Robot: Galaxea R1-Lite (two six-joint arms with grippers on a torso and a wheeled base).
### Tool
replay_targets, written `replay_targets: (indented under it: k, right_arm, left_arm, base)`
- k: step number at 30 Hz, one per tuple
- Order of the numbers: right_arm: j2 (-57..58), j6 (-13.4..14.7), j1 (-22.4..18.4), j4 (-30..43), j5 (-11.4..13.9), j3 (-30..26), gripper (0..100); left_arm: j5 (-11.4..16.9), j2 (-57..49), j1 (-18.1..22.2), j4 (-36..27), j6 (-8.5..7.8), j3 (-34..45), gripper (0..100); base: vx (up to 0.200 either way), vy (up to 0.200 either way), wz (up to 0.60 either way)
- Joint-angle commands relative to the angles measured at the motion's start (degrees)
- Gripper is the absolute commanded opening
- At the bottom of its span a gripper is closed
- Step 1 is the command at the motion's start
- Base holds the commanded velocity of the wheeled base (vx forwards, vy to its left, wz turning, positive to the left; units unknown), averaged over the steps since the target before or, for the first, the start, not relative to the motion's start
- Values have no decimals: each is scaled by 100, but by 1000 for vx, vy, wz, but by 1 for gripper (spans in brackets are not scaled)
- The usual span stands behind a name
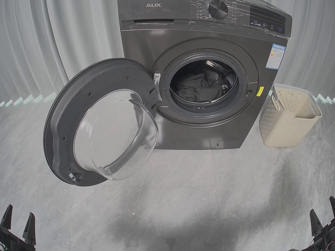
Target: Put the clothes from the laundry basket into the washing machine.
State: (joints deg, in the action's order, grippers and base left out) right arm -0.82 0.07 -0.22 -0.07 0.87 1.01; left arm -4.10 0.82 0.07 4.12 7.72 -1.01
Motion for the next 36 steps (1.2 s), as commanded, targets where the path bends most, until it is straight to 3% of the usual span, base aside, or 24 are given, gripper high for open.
replay_targets:
  k: [1, 10, 13, 16, 17, 19, 25, 28, 36]
  right_arm:
    - [73, 10, -4, -1, 1, -101, 100]
    - [73, 28, -4, -1, -7, -101, 100]
    - [73, 10, -4, -1, -7, -101, 100]
    - [73, 28, -4, -1, -7, -101, 100]
    - [73, 28, -4, -1, -7, -101, 100]
    - [73, 37, -4, -1, -7, -101, 100]
    - [73, 45, -4, -1, -7, -101, 100]
    - [73, 45, -4, -1, -7, -101, 100]
    - [73, 45, -4, -1, -16, -101, 100]
  left_arm:
    - [14, -82, -7, 1, 11, 101, 100]
    - [93, -64, -16, 10, 19, -119, 100]
    - [489, 340, -25, -254, 28, -1006, 100]
    - [1034, 1114, -34, -518, 37, -1305, 100]
    - [1034, 1114, -34, -518, 37, -1305, 100]
    - [1289, 2142, -25, -192, 37, -1446, 100]
    - [1280, 3777, 28, 1029, -60, -1542, 100]
    - [1262, 4489, 81, 1539, -183, -1542, 100]
    - [1227, 5798, 81, 2383, -244, -1885, 100]
  base:
    - [0, 0, 0]
    - [0, 0, 0]
    - [0, 0, 0]
    - [0, 0, 0]
    - [0, 0, 0]
    - [0, 0, 0]
    - [0, 0, 0]
    - [0, 0, 0]
    - [0, 0, 0]
